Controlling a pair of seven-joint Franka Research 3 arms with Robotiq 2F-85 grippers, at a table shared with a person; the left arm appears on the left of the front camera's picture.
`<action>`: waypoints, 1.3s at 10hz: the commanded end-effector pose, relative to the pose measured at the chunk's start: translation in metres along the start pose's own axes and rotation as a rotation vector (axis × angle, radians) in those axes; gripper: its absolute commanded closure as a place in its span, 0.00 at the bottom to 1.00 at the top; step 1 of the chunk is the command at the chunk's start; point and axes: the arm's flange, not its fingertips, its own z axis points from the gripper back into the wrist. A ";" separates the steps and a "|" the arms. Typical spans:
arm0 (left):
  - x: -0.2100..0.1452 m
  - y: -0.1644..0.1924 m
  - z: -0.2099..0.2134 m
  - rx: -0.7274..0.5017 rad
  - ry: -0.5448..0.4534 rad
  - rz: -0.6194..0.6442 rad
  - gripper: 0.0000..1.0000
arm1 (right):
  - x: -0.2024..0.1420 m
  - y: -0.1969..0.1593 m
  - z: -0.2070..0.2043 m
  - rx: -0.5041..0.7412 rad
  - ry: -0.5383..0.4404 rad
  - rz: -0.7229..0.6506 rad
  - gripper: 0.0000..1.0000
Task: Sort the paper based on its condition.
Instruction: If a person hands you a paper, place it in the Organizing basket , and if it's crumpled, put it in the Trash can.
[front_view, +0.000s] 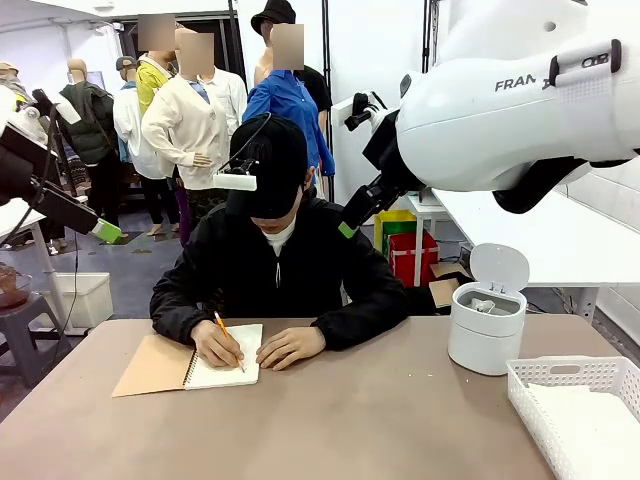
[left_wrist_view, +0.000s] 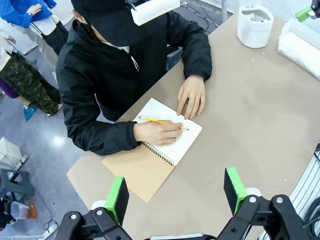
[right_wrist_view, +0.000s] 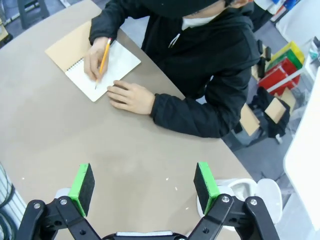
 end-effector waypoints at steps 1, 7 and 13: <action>-0.001 0.001 0.003 0.033 0.001 -0.001 0.00 | -0.001 -0.005 0.005 -0.031 0.013 -0.037 0.00; 0.002 -0.002 0.011 0.054 -0.034 -0.031 0.00 | -0.003 -0.012 0.007 -0.035 0.008 -0.071 0.00; 0.003 -0.002 0.012 0.047 -0.062 -0.011 0.00 | -0.008 -0.006 0.018 -0.014 0.026 -0.136 0.00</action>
